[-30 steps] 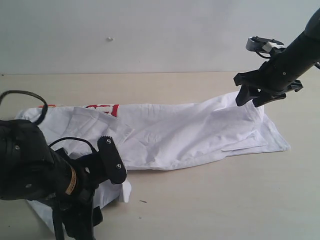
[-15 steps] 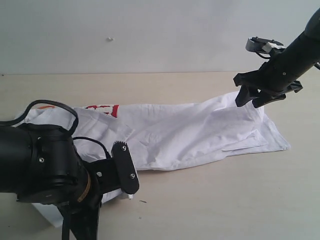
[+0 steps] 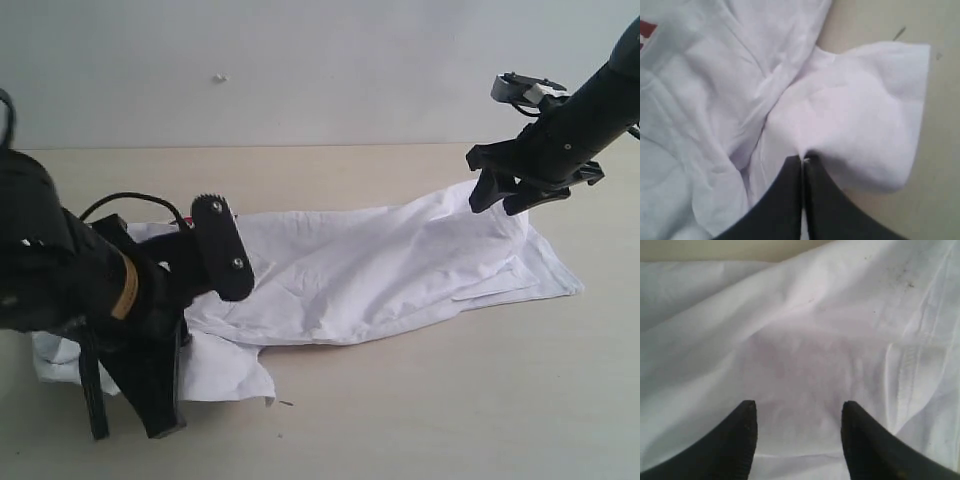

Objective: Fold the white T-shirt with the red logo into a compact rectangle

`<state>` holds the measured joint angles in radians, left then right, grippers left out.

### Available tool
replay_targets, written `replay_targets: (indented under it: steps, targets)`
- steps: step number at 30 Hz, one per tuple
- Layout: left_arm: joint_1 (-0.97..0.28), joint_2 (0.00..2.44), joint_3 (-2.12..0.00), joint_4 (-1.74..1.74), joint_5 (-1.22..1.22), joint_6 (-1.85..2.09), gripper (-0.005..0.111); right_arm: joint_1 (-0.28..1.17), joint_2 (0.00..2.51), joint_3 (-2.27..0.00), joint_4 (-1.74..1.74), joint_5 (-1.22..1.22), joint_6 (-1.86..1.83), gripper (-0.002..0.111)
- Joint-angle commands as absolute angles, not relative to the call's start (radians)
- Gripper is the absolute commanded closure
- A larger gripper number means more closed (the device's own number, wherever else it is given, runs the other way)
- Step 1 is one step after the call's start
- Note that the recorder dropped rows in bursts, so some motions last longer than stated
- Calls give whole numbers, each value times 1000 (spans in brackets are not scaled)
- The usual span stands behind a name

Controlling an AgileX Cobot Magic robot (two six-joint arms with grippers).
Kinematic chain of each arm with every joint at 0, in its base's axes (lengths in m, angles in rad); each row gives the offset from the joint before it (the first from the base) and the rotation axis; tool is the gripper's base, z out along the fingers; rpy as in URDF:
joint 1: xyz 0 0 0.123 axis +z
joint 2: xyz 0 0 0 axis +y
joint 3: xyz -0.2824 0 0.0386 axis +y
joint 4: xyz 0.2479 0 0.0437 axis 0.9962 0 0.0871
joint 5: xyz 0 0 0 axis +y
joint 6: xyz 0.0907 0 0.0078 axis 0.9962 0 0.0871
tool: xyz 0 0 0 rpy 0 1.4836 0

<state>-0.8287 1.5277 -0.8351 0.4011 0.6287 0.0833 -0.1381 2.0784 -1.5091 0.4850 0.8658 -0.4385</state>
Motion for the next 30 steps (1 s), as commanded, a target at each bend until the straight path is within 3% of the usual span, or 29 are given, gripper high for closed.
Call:
replay_targets:
  steps: [1, 7, 9, 12, 15, 17, 25, 28, 30]
  targets:
    - [-718, 1505, -841, 102, 642, 365, 107, -140, 2078, -1517, 493, 880, -444, 58]
    - [-691, 1517, -841, -106, 629, 588, 106, -140, 2078, -1517, 497, 893, -444, 58]
    - [-689, 1517, -841, -109, 602, 588, 99, -140, 2078, -1517, 497, 895, -444, 58]
    - [-687, 1517, -841, -109, 590, 588, 77, -140, 2078, -1517, 497, 902, -444, 58]
    - [-687, 1517, -841, -109, 590, 588, 43, -140, 2078, -1517, 497, 898, -444, 58]
    - [-687, 1507, -843, -109, 590, 588, 33, -140, 2078, -1517, 497, 893, -444, 58]
    - [-718, 1368, -847, -198, 626, 557, 37, -140, 2078, -1517, 497, 865, -444, 58]
    - [-887, 1418, -756, -139, 604, 568, 37, -140, 2078, -1517, 497, 878, -444, 58]
    - [-1005, 1424, -734, 145, 624, 373, 37, -140, 2078, -1517, 497, 885, -444, 58]
